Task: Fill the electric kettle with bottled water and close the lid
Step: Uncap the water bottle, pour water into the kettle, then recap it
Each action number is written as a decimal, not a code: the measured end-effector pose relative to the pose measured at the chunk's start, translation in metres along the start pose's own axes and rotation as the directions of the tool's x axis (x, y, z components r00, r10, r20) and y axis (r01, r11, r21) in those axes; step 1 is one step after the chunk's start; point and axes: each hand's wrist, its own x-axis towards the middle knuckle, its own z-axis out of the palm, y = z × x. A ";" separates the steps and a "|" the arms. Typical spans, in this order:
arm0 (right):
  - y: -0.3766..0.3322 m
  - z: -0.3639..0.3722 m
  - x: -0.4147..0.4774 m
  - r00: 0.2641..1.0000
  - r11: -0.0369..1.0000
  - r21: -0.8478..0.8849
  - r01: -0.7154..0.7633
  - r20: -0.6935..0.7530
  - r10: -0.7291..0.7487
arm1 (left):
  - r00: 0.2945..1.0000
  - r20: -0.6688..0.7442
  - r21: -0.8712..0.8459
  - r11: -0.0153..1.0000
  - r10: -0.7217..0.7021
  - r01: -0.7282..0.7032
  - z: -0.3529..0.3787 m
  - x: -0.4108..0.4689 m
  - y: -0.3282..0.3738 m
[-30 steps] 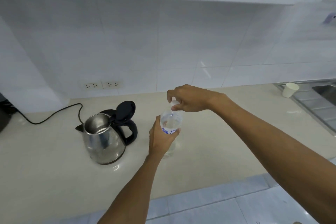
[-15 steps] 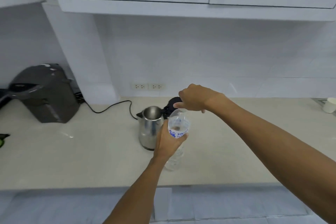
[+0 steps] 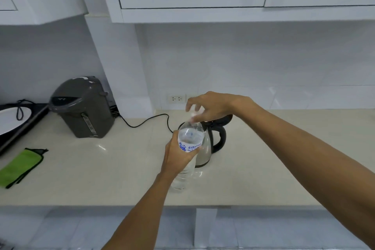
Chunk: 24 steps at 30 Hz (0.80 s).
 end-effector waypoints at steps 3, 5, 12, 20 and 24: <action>-0.013 0.017 0.009 0.971 0.981 -0.036 -0.190 -0.156 0.183 | 0.999 0.051 0.017 1.000 -0.008 0.007 -0.007 0.009 0.000; -0.015 0.030 0.017 0.945 0.965 -0.086 -0.248 -0.241 0.222 | 0.996 0.089 0.032 0.999 -0.006 0.003 -0.010 0.015 0.000; 0.019 0.019 0.016 0.978 0.981 0.191 -0.025 -0.200 0.064 | 0.975 0.219 0.097 0.995 -0.036 0.015 -0.030 0.045 0.004; 0.069 0.019 0.011 0.924 0.970 0.233 -0.067 -0.354 0.149 | 0.918 0.346 0.286 0.953 -0.196 0.096 -0.051 0.084 -0.005; 0.086 0.025 0.008 0.916 0.960 0.263 -0.098 -0.353 0.190 | 0.856 0.425 0.480 0.875 -0.296 0.064 -0.053 0.101 -0.004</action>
